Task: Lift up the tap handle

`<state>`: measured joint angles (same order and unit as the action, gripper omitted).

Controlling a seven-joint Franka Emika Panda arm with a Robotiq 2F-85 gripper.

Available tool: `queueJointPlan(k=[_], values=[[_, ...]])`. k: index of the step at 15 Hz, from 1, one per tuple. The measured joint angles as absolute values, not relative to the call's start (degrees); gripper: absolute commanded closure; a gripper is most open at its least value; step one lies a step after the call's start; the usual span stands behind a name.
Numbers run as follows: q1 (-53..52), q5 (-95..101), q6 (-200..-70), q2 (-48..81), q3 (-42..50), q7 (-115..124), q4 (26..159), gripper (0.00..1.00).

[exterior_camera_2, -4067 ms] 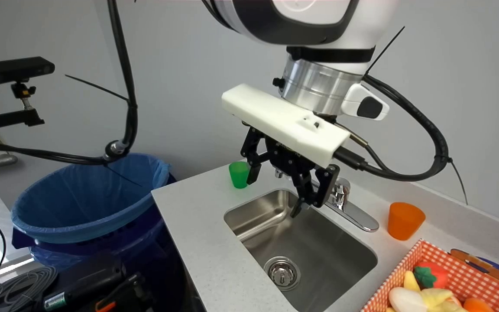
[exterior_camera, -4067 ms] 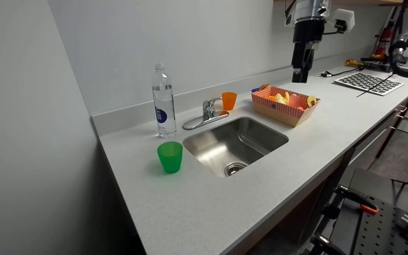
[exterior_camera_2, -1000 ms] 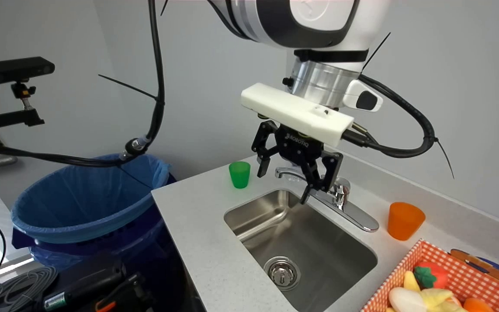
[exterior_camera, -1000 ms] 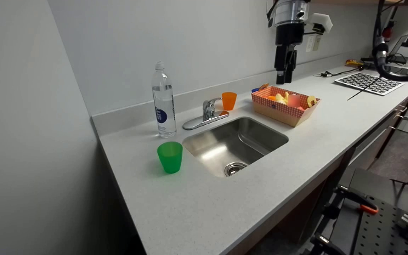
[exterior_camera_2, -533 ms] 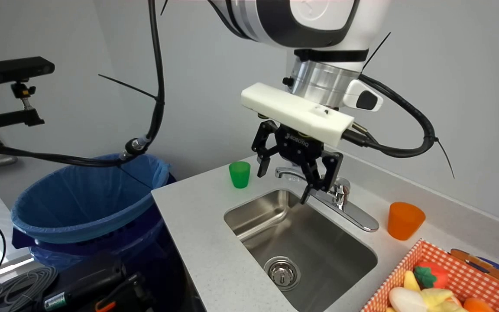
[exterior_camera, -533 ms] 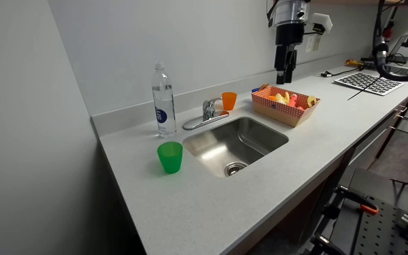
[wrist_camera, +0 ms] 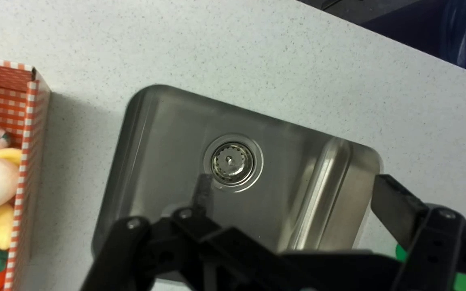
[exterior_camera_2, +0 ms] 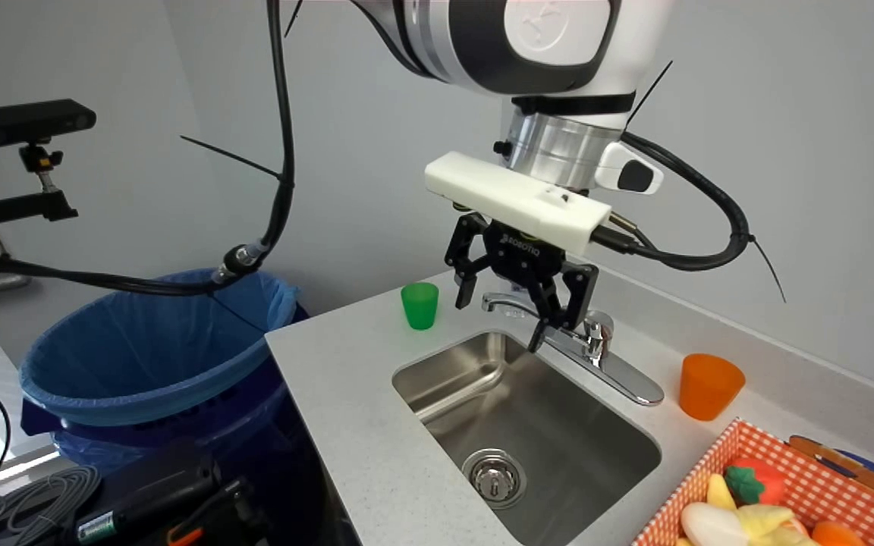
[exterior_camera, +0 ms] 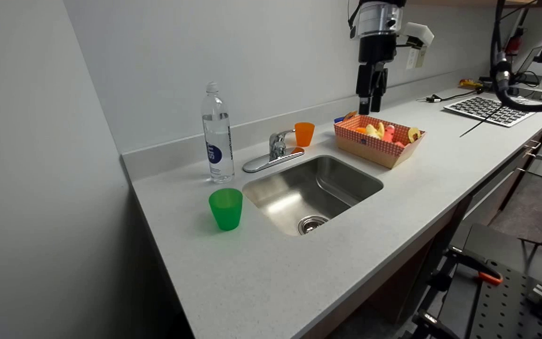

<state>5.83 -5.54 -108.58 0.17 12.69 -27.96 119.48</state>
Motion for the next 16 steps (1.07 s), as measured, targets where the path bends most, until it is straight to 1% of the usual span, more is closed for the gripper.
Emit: queueJointPlan(k=[6, 12, 16], values=[[5.8, -5.6, -114.0, 5.8, 9.2, -19.2, 115.6, 0.0], [5.8, -6.1, -115.4, 14.1, 7.7, -8.8, 107.0, 0.0], [5.8, -6.1, -116.8, 19.5, 7.4, -7.1, 101.7, 0.0]])
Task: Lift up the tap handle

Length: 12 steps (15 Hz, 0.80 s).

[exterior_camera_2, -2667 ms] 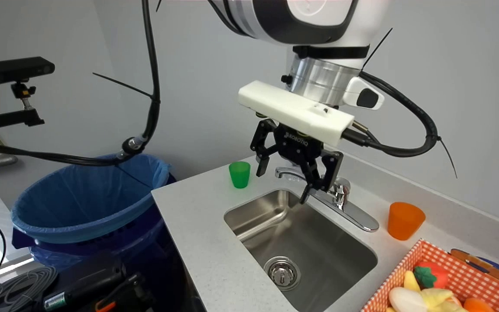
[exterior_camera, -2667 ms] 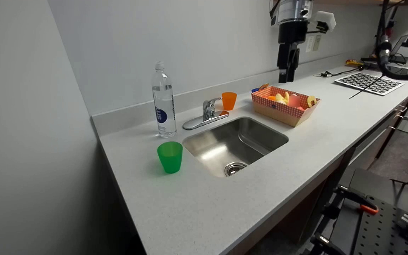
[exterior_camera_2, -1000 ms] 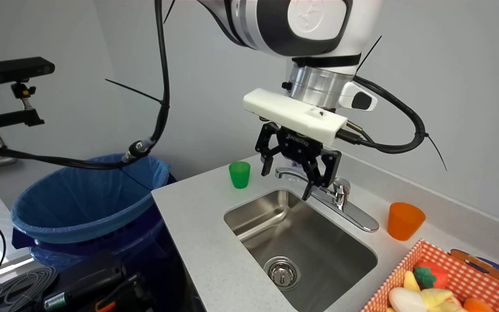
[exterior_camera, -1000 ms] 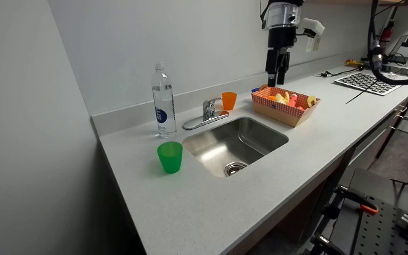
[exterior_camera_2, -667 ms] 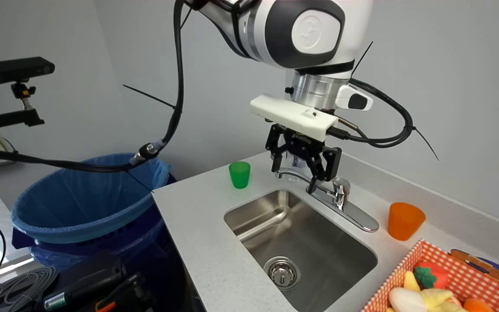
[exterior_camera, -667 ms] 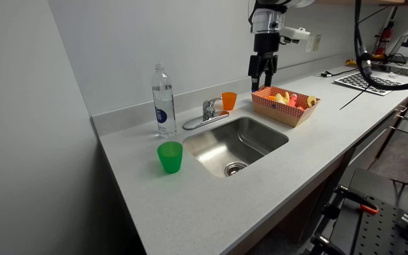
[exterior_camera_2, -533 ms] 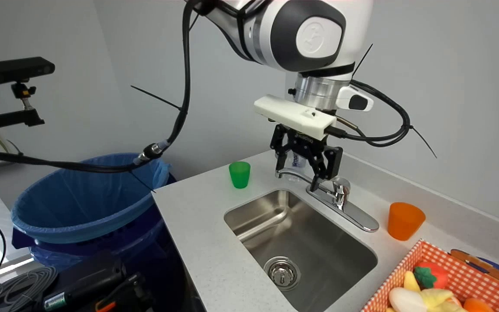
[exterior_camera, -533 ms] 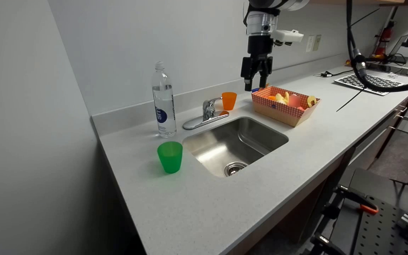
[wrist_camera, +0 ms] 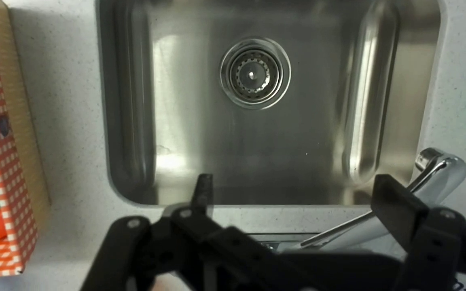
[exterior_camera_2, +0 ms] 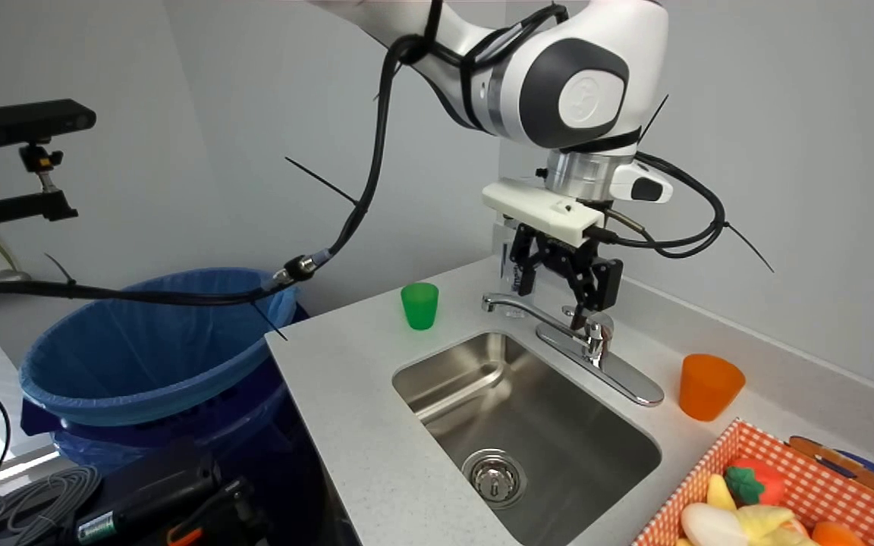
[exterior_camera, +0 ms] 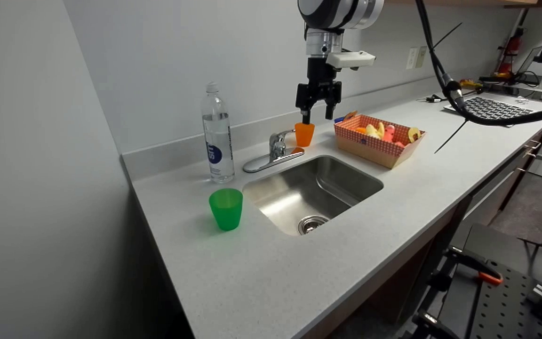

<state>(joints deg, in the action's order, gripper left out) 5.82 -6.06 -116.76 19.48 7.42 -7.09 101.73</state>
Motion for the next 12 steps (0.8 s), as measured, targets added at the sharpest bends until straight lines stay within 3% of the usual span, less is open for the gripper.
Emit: queueJointPlan(k=[2, 3, 4, 12], values=[[5.8, -6.1, -116.9, 21.7, 7.2, -7.0, 99.7, 0.0], [5.8, -6.1, -117.0, 22.6, 7.0, -7.0, 98.9, 0.09], [5.8, -6.1, -117.0, 23.4, 6.9, -7.0, 98.3, 0.26], [5.9, -6.1, -121.1, 26.7, 6.2, -7.4, 95.9, 0.88]])
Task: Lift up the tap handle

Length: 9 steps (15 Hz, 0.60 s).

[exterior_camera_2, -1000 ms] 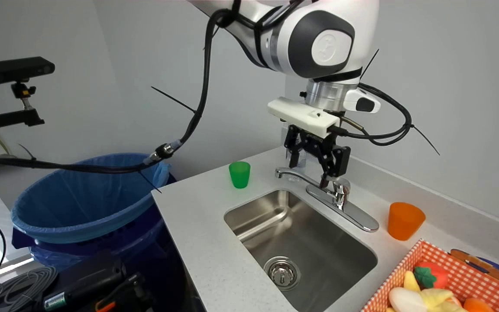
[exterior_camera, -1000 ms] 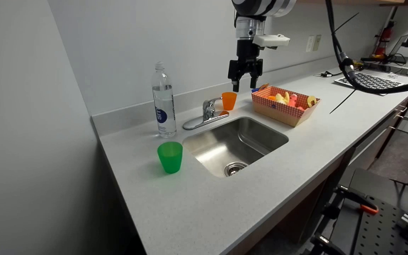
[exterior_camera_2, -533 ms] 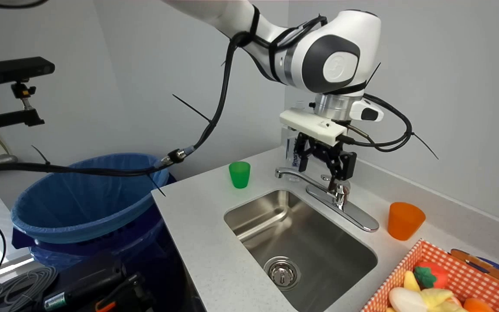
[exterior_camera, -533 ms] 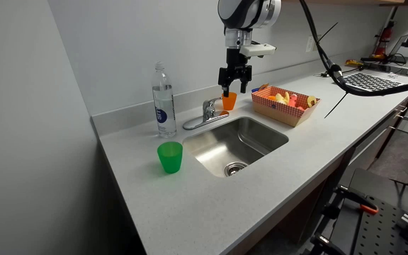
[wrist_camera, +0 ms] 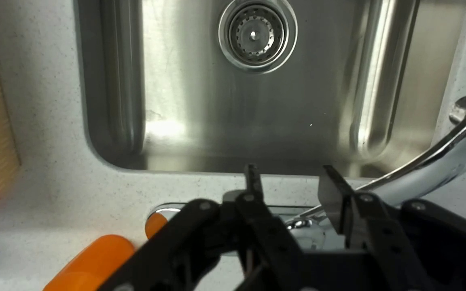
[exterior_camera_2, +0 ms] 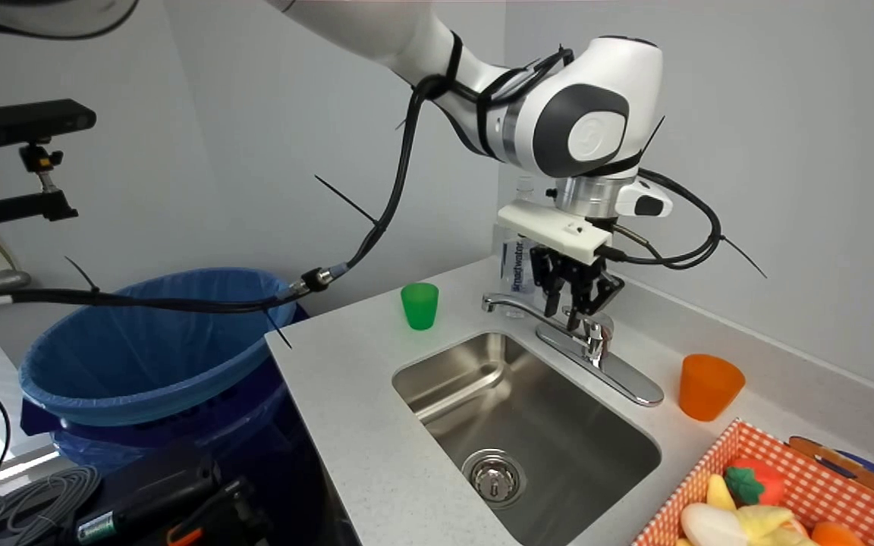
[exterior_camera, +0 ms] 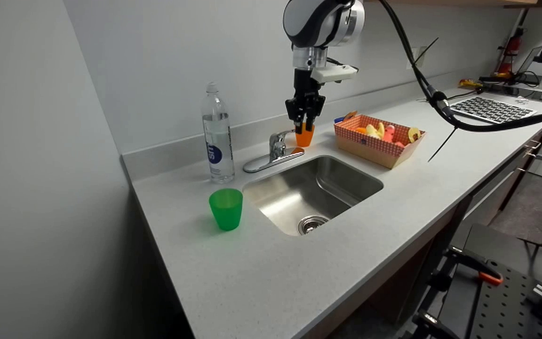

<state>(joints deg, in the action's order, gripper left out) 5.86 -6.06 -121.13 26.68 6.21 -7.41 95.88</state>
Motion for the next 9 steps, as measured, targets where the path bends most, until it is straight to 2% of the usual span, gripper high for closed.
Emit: queueJointPlan(k=[2, 9], values=[[5.9, -6.1, -123.0, 27.3, 6.0, -7.6, 95.8, 1.0], [6.0, -5.1, -129.9, 29.3, 4.9, -9.2, 96.4, 1.0]])
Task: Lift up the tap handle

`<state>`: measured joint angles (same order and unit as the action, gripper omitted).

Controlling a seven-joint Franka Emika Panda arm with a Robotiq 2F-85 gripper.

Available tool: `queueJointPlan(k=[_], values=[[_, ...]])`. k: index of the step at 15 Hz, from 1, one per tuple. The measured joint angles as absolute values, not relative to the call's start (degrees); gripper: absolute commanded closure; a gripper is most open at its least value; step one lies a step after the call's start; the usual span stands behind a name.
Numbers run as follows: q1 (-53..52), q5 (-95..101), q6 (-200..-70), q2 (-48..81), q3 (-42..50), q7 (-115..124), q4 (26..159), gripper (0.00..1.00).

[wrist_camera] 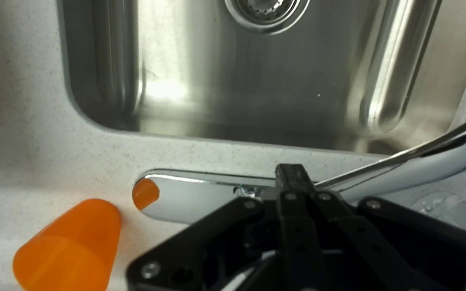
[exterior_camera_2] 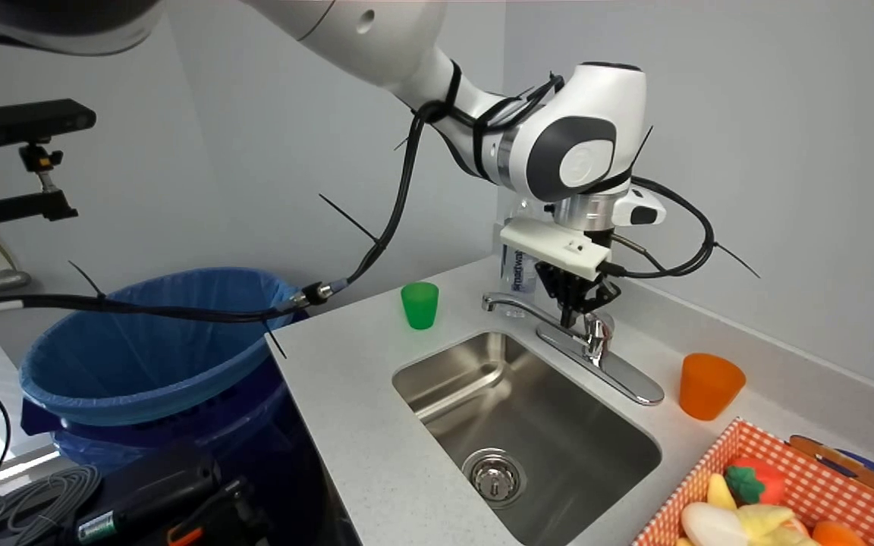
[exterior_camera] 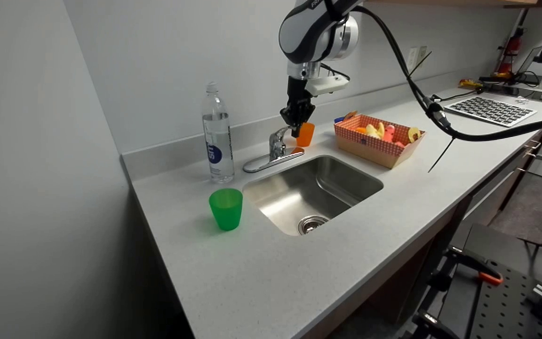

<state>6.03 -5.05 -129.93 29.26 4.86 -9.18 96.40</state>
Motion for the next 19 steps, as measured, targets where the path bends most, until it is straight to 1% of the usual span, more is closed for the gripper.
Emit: queueJointPlan(k=[5, 8, 15, 19], values=[[5.9, -1.5, -144.7, 29.3, 4.8, -9.3, 98.5, 1.0], [6.0, -1.5, -150.3, 29.2, 4.6, -9.3, 99.2, 1.0], [9.2, -5.6, -151.0, 25.3, 0.2, -11.8, 99.1, 1.0], [11.3, -8.3, -148.4, 22.3, -1.1, -14.4, 98.8, 0.99]])
